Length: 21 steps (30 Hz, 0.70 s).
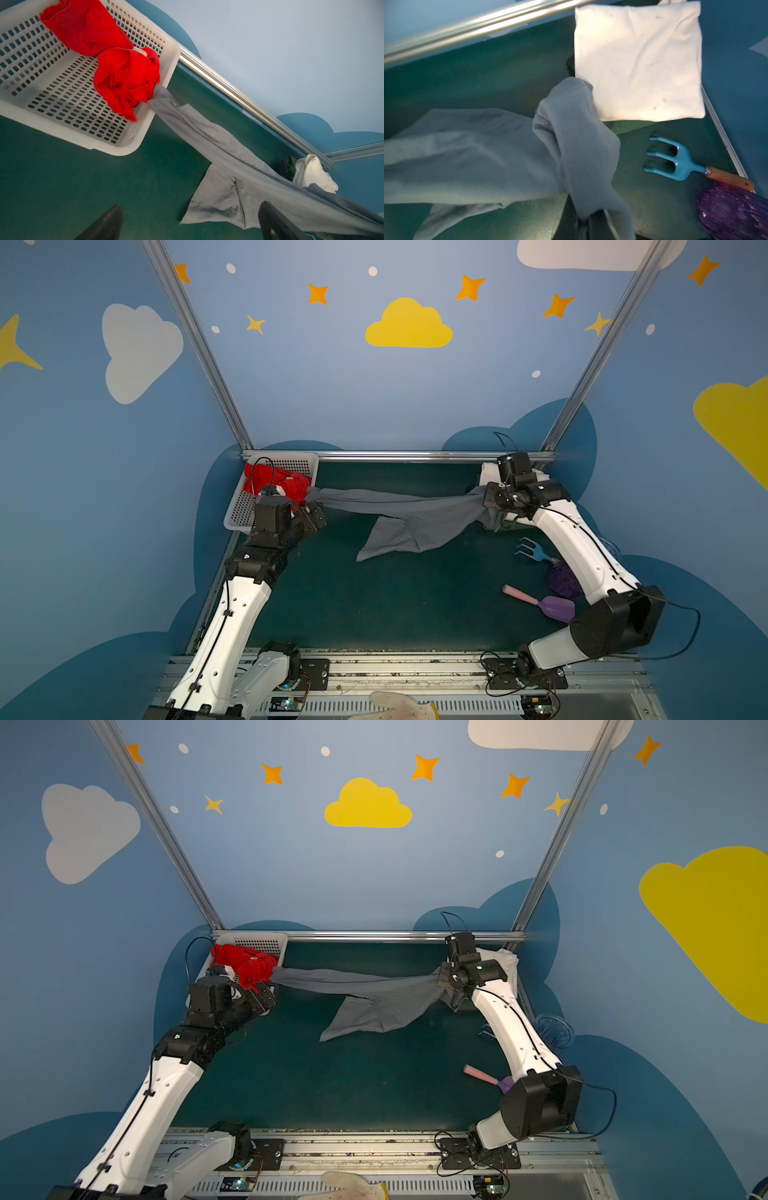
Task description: Fold and stack the t-shirts
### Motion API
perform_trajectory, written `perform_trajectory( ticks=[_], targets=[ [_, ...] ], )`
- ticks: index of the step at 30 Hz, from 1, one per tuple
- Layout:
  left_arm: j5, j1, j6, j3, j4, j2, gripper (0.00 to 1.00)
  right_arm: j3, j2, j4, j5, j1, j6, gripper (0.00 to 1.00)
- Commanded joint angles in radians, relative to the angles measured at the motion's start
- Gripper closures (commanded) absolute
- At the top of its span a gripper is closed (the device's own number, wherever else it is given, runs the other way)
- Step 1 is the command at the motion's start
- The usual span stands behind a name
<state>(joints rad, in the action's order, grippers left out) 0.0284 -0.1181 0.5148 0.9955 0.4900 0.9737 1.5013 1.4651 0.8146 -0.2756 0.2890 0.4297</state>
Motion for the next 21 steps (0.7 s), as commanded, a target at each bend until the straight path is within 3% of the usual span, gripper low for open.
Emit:
perform_trajectory(
  ticks=[1,8,16,17,19,21],
  targets=[
    [0.017,0.002,0.008,-0.016,-0.036,0.006,0.00,-0.011,-0.071,0.009,0.003,-0.007,0.010,1.00],
    [0.032,0.000,0.011,-0.033,-0.049,0.028,0.00,-0.019,-0.033,0.003,0.010,-0.014,0.011,1.00],
    [0.054,-0.004,0.033,-0.061,-0.067,0.019,0.00,0.146,0.185,0.003,0.043,-0.014,-0.013,1.00],
    [0.058,-0.006,0.035,-0.066,-0.069,0.019,0.00,0.193,0.228,0.015,0.055,-0.014,-0.028,0.89],
    [0.066,-0.008,0.039,-0.067,-0.066,0.022,0.00,0.309,0.296,0.089,0.151,-0.003,-0.123,0.24],
    [0.067,-0.012,0.040,-0.066,-0.059,0.024,0.00,0.352,0.314,0.132,0.126,0.043,-0.160,0.16]
  ],
)
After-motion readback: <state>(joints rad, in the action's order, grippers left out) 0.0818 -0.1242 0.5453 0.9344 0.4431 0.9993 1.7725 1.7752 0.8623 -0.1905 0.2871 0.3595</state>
